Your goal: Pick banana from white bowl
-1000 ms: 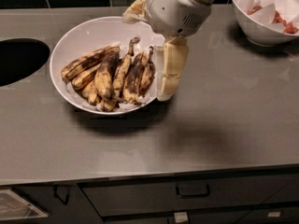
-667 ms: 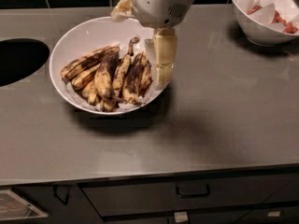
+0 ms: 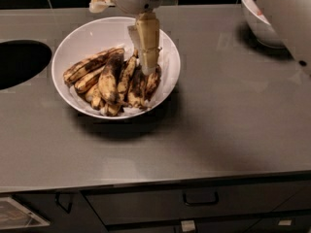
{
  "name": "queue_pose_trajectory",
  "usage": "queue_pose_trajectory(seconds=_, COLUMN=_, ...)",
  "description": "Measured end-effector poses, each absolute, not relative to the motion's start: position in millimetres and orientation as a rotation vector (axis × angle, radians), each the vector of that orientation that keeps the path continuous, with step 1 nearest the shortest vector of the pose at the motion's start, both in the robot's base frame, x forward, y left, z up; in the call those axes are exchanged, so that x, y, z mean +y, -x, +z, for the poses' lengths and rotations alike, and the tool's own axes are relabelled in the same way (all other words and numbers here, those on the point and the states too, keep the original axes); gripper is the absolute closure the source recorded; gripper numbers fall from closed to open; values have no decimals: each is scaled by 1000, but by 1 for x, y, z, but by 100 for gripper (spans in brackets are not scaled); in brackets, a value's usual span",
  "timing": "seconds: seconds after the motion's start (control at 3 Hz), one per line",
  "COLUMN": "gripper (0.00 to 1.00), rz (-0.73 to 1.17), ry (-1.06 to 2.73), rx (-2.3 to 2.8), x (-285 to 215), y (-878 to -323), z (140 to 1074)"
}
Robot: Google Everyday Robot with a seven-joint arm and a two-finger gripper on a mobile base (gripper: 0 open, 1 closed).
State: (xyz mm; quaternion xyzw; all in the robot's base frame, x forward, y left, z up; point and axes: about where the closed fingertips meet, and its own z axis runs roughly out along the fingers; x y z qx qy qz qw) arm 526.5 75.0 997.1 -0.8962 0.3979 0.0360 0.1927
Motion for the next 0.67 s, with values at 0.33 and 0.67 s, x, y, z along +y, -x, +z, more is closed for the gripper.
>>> queue_pose_trajectory(seconds=0.33, gripper=0, rz=145, ry=2537, rx=1053, x=92, y=-529, z=985)
queue_pose_trajectory(seconds=0.67, gripper=0, rz=195, ry=2565, rx=1007, x=101, y=-526, z=973)
